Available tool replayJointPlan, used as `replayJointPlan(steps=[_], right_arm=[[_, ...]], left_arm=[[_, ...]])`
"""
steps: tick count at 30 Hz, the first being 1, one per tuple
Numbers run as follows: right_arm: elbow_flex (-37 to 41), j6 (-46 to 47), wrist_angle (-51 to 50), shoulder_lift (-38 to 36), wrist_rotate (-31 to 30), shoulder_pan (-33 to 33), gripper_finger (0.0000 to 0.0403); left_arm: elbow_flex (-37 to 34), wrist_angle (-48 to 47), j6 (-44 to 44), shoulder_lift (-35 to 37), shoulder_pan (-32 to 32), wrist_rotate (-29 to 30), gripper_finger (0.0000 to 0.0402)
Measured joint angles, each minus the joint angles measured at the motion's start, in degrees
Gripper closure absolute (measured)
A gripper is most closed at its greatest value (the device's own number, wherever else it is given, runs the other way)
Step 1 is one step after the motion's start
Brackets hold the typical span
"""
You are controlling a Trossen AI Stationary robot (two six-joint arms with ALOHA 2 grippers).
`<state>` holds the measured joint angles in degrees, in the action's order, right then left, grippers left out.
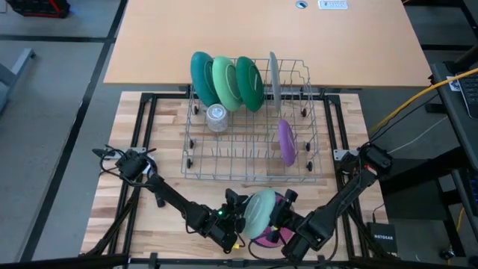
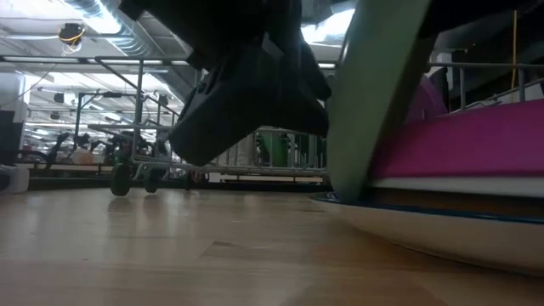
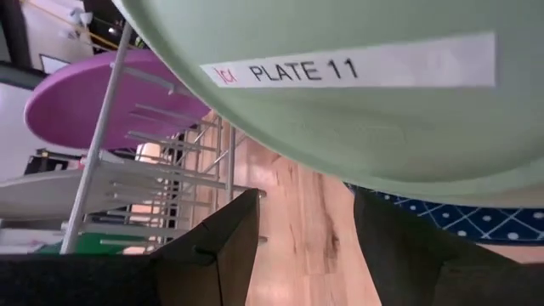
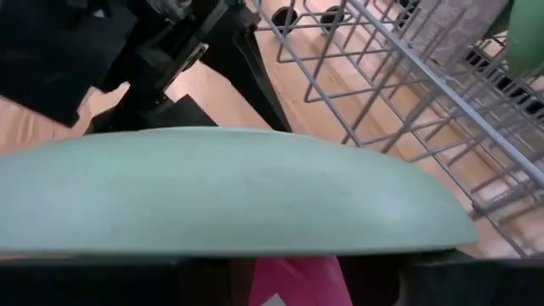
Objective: Sort dishes
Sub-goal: Put the light blue plate in the dish rack
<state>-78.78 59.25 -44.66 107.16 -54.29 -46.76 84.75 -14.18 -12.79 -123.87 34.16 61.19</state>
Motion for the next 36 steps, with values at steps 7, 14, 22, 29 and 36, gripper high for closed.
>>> replayJointPlan(steps=[7, 14, 22, 29, 36], right_arm=[[0.0, -2.99, 1.98, -0.03, 2.93, 2.32, 0.0259], [0.0, -3.01, 1.9, -0.07, 3.88, 2.75, 0.0259], [0.0, -3.01, 3.32, -0.07, 3.9, 2.7, 0.0259], [0.0, -3.01, 4.19, -0.09, 3.89, 3.4, 0.0259], [0.0, -3.01, 4.3, -0.16, 4.02, 4.07, 0.0259]], left_arm=[[0.0, -0.2, 3.61, 0.0, 2.05, 3.47, 0.0219], [-0.02, -0.28, 12.87, -0.02, 4.15, 4.37, 0.0219], [-0.07, -0.24, 28.35, -0.07, 6.1, 4.32, 0.0219], [-0.07, -0.28, 38.06, -0.09, 7.81, 3.56, 0.0219], [-0.09, -0.26, 43.89, -0.09, 8.9, 3.53, 0.0219]])
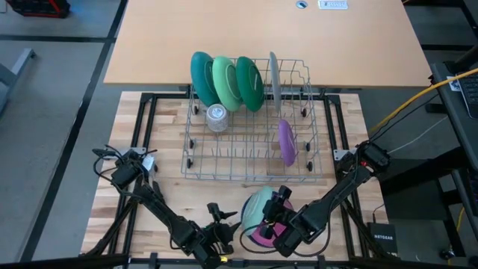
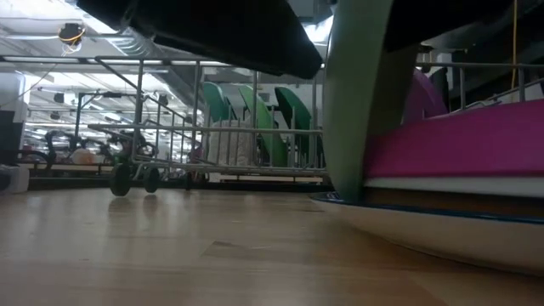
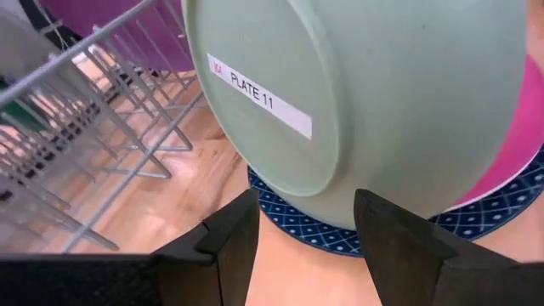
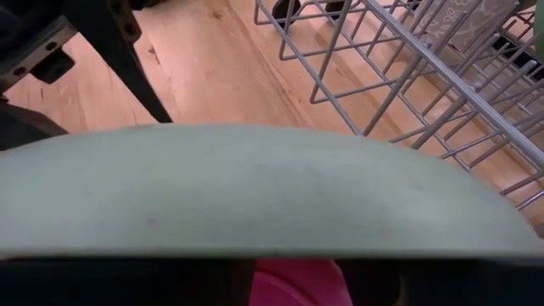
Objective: Sort dishes
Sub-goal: Put the light blue plate in the dish rack
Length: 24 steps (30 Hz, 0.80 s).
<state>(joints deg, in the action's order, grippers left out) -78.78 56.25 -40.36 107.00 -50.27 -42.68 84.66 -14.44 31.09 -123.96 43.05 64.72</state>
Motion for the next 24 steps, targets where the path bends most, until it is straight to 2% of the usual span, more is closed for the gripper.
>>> replayJointPlan(steps=[5, 10, 12, 18, 24], right_arm=[[0.0, 0.0, 0.0, 0.0, 0.33, 0.09, 0.0259], [0.0, 0.26, -0.02, 0.0, 0.35, 0.09, 0.0259], [0.0, 0.28, 0.0, 0.0, 0.36, 0.09, 0.0259], [0.0, 0.37, 0.0, 0.0, 0.32, 0.09, 0.0259], [0.0, 0.44, -0.02, 0.0, 0.35, 0.09, 0.0259]], left_arm=[[-0.02, 0.68, 8.56, 0.0, 1.01, -0.38, 0.0219], [-0.02, 4.54, 17.67, -0.02, 1.66, -5.98, 0.0219], [-0.02, 6.15, 18.29, -0.02, 1.63, -7.87, 0.0219], [-0.02, 7.99, 18.52, -0.04, 0.73, -8.67, 0.0219], [-0.02, 7.96, 18.71, -0.04, -0.13, -13.52, 0.0219]])
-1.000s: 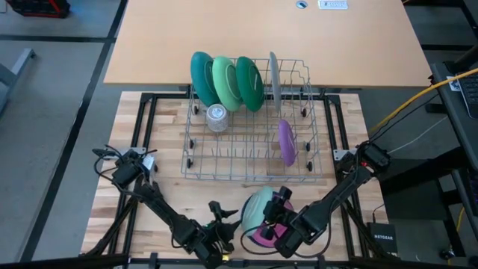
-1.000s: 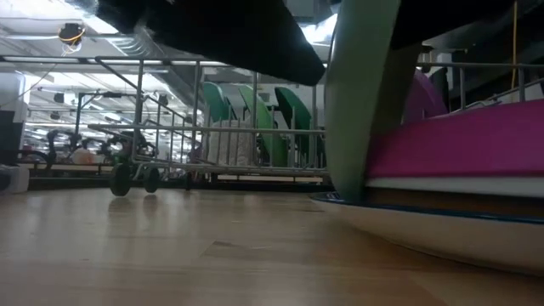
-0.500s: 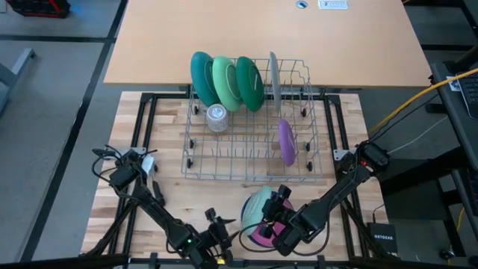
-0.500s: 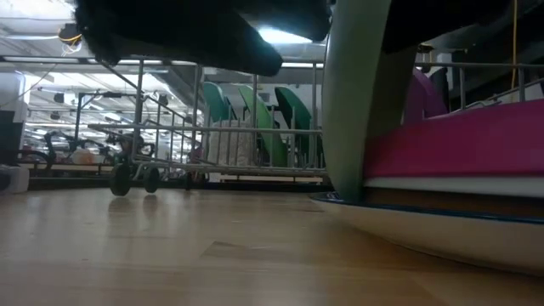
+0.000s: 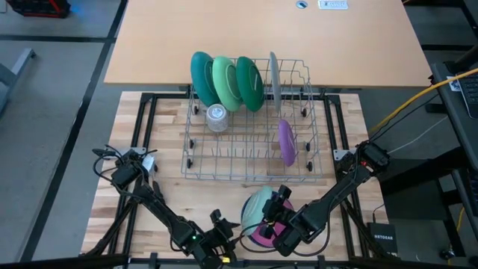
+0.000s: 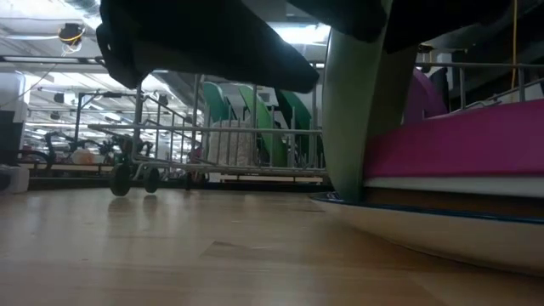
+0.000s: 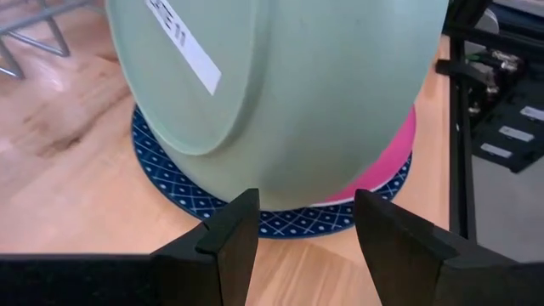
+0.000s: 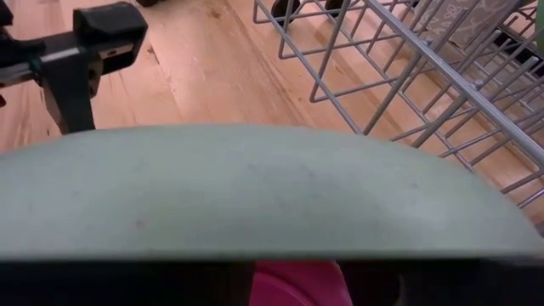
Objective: Sort dishes
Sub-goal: Put the light blue plate in the dish rack
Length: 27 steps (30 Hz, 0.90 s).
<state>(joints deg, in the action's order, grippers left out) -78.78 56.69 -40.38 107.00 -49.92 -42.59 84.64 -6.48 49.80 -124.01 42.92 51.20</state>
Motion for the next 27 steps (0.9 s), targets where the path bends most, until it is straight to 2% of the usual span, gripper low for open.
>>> replayJointPlan(steps=[10, 27], right_arm=[[0.0, 0.02, -0.01, 0.0, 0.03, -0.02, 0.0259], [0.0, 0.07, 0.28, 0.0, 0.86, -0.02, 0.0259]], left_arm=[[0.0, -0.13, -3.6, 0.0, -0.81, -1.77, 0.0219], [0.0, -0.52, -3.74, 0.0, -2.5, -2.99, 0.0219]])
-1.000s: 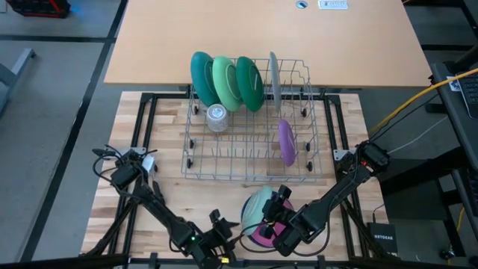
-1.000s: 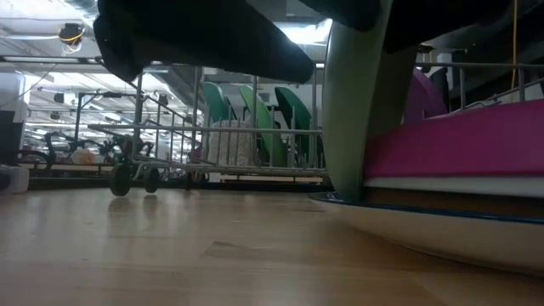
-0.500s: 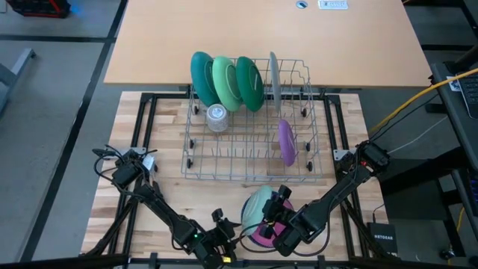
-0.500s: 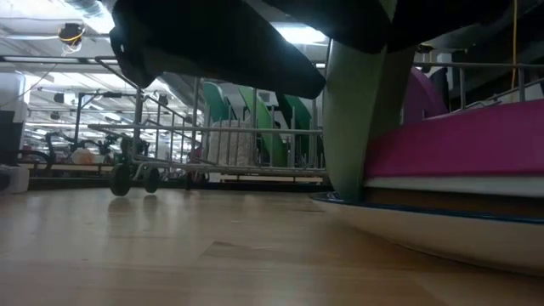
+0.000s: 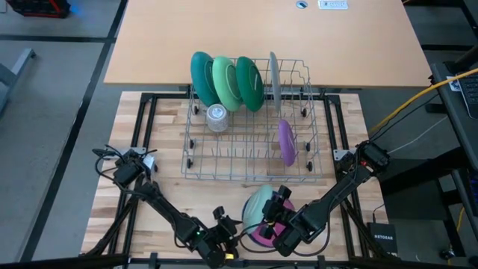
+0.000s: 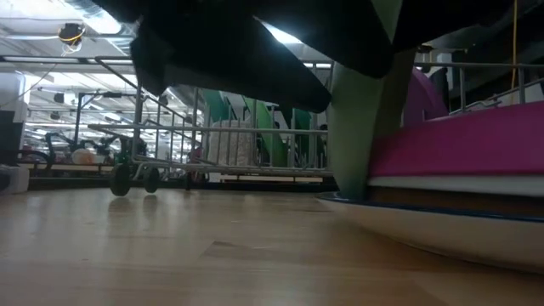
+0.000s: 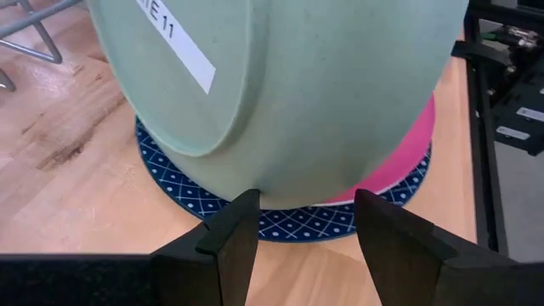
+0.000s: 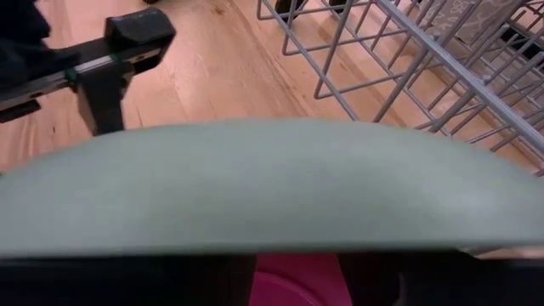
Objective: Sort dishes
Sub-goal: Put the light blue plate in the dish rack
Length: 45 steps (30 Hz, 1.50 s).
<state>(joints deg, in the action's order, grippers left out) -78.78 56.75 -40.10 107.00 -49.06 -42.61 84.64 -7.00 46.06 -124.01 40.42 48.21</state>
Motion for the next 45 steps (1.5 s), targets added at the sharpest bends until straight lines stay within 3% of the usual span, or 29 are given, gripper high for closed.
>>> replayJointPlan(steps=[45], right_arm=[[-0.02, -0.18, 0.2, 0.0, 1.25, 0.0, 0.0259]], left_arm=[[0.0, -0.05, -4.5, 0.0, -0.78, -2.43, 0.0219]])
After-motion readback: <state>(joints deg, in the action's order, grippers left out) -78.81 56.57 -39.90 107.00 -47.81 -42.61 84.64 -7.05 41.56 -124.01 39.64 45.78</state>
